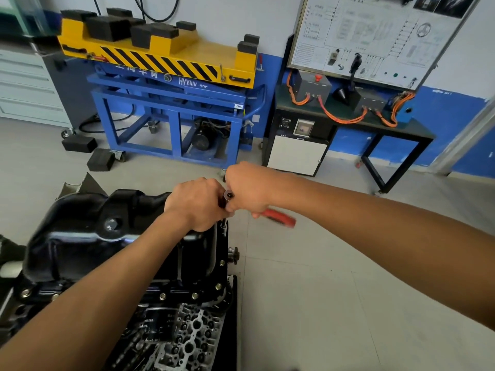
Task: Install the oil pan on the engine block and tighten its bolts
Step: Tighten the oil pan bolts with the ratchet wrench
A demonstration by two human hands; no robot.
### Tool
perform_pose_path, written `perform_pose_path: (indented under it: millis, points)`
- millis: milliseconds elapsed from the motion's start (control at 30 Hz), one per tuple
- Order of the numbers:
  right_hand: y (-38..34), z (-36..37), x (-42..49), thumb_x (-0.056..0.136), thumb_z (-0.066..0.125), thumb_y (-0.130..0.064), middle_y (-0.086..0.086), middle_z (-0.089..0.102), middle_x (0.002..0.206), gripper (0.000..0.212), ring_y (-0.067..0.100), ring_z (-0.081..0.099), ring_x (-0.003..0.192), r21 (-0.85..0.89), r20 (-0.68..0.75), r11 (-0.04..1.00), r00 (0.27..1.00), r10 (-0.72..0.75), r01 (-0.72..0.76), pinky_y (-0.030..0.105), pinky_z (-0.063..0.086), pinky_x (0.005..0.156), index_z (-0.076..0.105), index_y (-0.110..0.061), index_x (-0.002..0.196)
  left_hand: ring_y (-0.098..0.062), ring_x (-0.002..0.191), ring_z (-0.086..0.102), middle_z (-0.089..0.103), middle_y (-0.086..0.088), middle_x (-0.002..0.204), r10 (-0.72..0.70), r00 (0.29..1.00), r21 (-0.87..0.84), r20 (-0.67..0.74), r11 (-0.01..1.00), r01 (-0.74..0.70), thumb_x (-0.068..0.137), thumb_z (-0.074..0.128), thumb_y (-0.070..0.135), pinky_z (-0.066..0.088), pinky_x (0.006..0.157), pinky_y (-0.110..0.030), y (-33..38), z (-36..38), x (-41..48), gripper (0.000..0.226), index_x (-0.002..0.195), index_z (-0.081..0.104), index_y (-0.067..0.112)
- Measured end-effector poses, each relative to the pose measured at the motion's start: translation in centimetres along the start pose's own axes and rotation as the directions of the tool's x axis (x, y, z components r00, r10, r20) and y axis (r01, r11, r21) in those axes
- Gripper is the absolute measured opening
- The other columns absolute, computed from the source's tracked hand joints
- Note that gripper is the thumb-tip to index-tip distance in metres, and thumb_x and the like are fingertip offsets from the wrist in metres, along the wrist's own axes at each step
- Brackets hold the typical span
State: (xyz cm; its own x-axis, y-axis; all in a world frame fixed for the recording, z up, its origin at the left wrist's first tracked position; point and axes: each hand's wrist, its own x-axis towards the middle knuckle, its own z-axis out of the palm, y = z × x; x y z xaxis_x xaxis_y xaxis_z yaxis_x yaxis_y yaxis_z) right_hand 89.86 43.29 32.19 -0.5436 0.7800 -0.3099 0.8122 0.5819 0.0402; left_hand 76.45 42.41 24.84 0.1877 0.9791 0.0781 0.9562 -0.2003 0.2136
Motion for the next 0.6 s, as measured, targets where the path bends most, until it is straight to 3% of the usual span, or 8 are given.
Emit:
perform_pose_path:
  millis: [67,167,233,333,467,600]
  points:
    - [0.1,-0.3,-0.2,0.092,0.065,-0.014,0.0,0.054,0.06,0.018,0.017,0.05,0.055,-0.137,-0.055,0.989,0.996,-0.069,0.061,0.029,0.034,0.047,0.061,-0.01,0.075,-0.021,0.089,0.063,0.068,0.003,0.098,0.012,1.0,0.004,-0.004,1.0,-0.012,0.084,0.066,0.06,0.042,0.073,-0.032,-0.1,0.1,0.0,0.031,0.092,0.068,0.03]
    - [0.4,-0.3,-0.4,0.088,0.051,0.004,0.003,0.041,0.065,0.029,0.018,0.037,0.05,-0.311,-0.119,0.945,0.982,-0.144,0.101,0.03,0.024,0.045,0.044,-0.011,0.064,-0.022,0.094,0.064,0.068,0.002,0.101,0.007,1.0,0.001,-0.012,1.0,-0.007,0.084,0.066,0.061,0.043,0.075,-0.033,-0.1,0.2,0.1,0.035,0.097,0.067,0.029]
    - [0.9,-0.2,-0.5,0.088,0.048,0.005,0.003,0.04,0.064,0.023,0.017,0.035,0.051,-0.4,-0.121,0.908,0.974,-0.189,0.126,0.03,0.024,0.046,0.05,-0.009,0.071,-0.022,0.092,0.064,0.068,0.001,0.098,0.006,1.0,0.012,-0.017,1.0,-0.006,0.083,0.066,0.062,0.042,0.074,-0.032,-0.1,0.2,0.1,0.035,0.095,0.067,0.029]
    - [1.9,0.3,-0.3,0.091,0.047,0.003,0.004,0.047,0.07,0.022,0.022,0.046,0.061,-0.447,-0.132,0.881,0.962,-0.239,0.158,0.033,0.033,0.052,0.065,-0.01,0.095,-0.021,0.085,0.062,0.068,0.003,0.092,0.008,1.0,0.015,-0.014,1.0,-0.008,0.083,0.066,0.061,0.042,0.071,-0.032,-0.1,0.2,0.1,0.033,0.09,0.068,0.029]
    - [2.6,0.3,-0.1,0.093,0.048,0.0,0.003,0.053,0.077,0.025,0.028,0.057,0.077,-0.359,-0.143,0.91,0.952,-0.273,0.207,0.044,0.05,0.064,0.064,-0.017,0.102,-0.019,0.083,0.062,0.067,0.005,0.089,0.004,1.0,-0.001,-0.007,1.0,-0.004,0.084,0.065,0.061,0.042,0.07,-0.032,-0.2,0.2,0.1,0.03,0.089,0.068,0.031]
    - [3.7,0.4,-0.4,0.097,0.06,-0.021,0.003,0.065,0.102,0.017,0.023,0.058,0.095,-0.121,-0.108,0.945,0.943,-0.316,0.303,0.045,0.049,0.082,0.062,-0.014,0.113,-0.017,0.087,0.065,0.069,0.009,0.091,0.019,1.0,-0.019,-0.009,1.0,-0.02,0.086,0.065,0.06,0.043,0.07,-0.031,-0.3,0.2,0.2,0.027,0.09,0.072,0.034]
